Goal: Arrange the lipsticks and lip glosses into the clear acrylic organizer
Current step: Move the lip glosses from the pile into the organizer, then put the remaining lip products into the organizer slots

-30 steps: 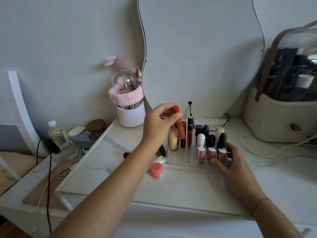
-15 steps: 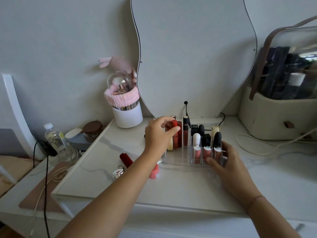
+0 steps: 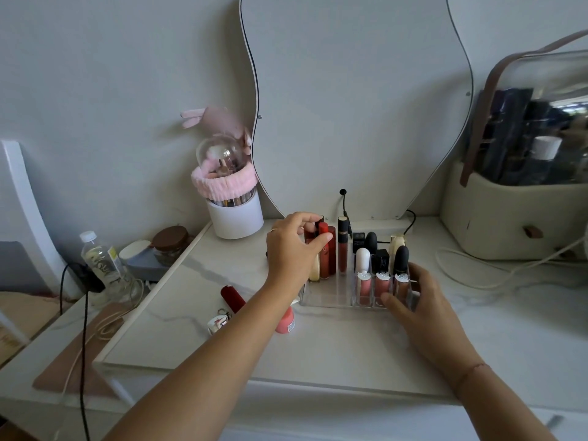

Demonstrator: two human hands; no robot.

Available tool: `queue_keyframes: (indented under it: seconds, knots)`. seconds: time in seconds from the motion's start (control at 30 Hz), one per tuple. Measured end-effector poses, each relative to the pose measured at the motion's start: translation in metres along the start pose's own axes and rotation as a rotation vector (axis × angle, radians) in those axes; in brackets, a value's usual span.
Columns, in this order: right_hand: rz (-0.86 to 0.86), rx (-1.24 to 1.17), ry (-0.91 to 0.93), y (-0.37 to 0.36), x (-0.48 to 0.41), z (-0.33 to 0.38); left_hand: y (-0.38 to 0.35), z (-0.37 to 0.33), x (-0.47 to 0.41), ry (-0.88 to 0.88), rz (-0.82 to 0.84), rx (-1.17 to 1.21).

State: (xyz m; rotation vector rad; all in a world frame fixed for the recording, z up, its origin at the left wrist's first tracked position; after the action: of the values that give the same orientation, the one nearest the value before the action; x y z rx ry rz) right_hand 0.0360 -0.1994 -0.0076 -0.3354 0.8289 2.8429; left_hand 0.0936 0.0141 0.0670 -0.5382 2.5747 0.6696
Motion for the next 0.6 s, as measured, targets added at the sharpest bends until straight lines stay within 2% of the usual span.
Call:
queue_keyframes:
  seconds: [0.6]
  knots:
    - [-0.006,0.01,-0.004,-0.0012,-0.0004,-0.0014,0.0092,0.0063,-0.0046,0.025,-0.003,0.032]
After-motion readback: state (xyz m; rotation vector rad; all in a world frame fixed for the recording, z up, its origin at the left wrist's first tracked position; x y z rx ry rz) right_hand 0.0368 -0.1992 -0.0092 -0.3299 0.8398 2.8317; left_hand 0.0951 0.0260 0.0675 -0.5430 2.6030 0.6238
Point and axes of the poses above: each hand's wrist, its own x-axis away from the middle knuckle, its own y-axis out of the back of the hand, z = x × y, the point moved 5 cm from there along -x, towards the middle knuckle, and after that the axes turned 6 degrees about y, right-handed, at the moved point
